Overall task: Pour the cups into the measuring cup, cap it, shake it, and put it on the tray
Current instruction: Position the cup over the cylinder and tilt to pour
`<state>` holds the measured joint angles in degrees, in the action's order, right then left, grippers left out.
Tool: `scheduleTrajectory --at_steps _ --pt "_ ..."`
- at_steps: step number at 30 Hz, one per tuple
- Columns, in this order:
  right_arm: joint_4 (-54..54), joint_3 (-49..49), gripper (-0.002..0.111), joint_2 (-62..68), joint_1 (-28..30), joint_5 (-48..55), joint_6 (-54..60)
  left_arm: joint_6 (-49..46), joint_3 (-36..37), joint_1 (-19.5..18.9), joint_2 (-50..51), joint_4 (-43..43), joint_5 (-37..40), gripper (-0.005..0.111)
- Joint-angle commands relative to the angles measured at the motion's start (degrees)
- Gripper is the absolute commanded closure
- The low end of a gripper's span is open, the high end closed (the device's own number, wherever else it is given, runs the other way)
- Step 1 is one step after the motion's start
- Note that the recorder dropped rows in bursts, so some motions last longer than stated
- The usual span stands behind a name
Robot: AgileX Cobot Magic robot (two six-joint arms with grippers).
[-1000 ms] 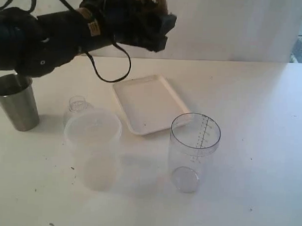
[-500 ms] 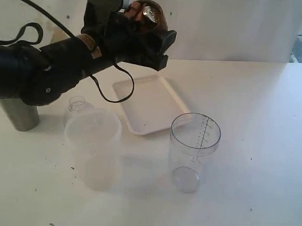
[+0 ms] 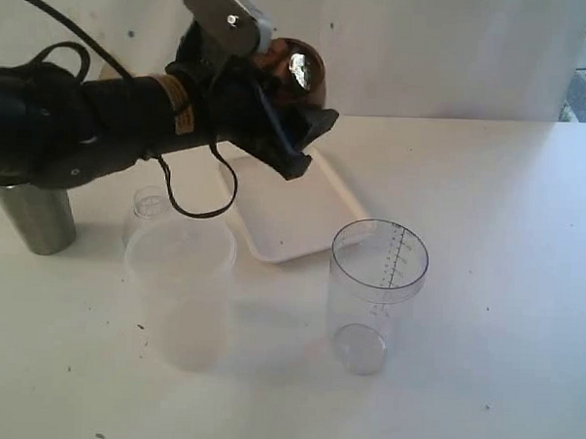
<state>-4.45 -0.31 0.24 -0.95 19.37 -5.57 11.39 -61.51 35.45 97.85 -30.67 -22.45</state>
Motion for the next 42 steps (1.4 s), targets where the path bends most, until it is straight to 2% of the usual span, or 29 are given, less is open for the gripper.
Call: scheduleTrajectory --at_steps 1,4,10,14,19,22,26,31,37,42 --pt "-0.06 0.31 0.108 -0.24 0.28 -0.08 -0.3 0.86 -4.74 0.1 -0.47 -11.57 7.68 0.107" --pt "-0.06 0.31 0.108 -0.24 0.28 -0.08 -0.3 1.82 -6.18 0.82 0.41 -20.49 7.45 0.107" --pt "-0.06 0.31 0.108 -0.24 0.28 -0.08 -0.3 1.98 -8.05 3.79 5.74 -21.09 4.99 0.107" --pt "-0.06 0.31 0.108 -0.24 0.28 -0.08 -0.3 1.71 -10.44 5.27 6.76 -27.07 6.29 0.107" --pt "-0.06 0.31 0.108 -0.24 0.28 -0.08 -0.3 2.73 -10.57 5.52 6.76 -28.94 6.69 0.107" --pt "-0.06 0.31 0.108 -0.24 0.28 -0.08 -0.3 3.7 -10.57 7.85 6.76 -29.64 8.81 0.107" --pt "-0.06 0.31 0.108 -0.24 0.28 -0.08 -0.3 0.2 -10.57 9.02 6.76 -30.76 8.93 0.107" --pt "-0.06 0.31 0.108 -0.24 0.28 -0.08 -0.72 -5.79 -10.57 9.35 6.76 -30.76 12.91 0.107" --pt "-0.06 0.31 0.108 -0.24 0.28 -0.08 -0.72 -5.92 -10.57 9.47 6.76 -30.76 13.29 0.107" --pt "-0.06 0.31 0.108 -0.24 0.28 -0.08 -0.72 -8.29 -10.67 11.48 6.15 -31.27 16.97 0.107"
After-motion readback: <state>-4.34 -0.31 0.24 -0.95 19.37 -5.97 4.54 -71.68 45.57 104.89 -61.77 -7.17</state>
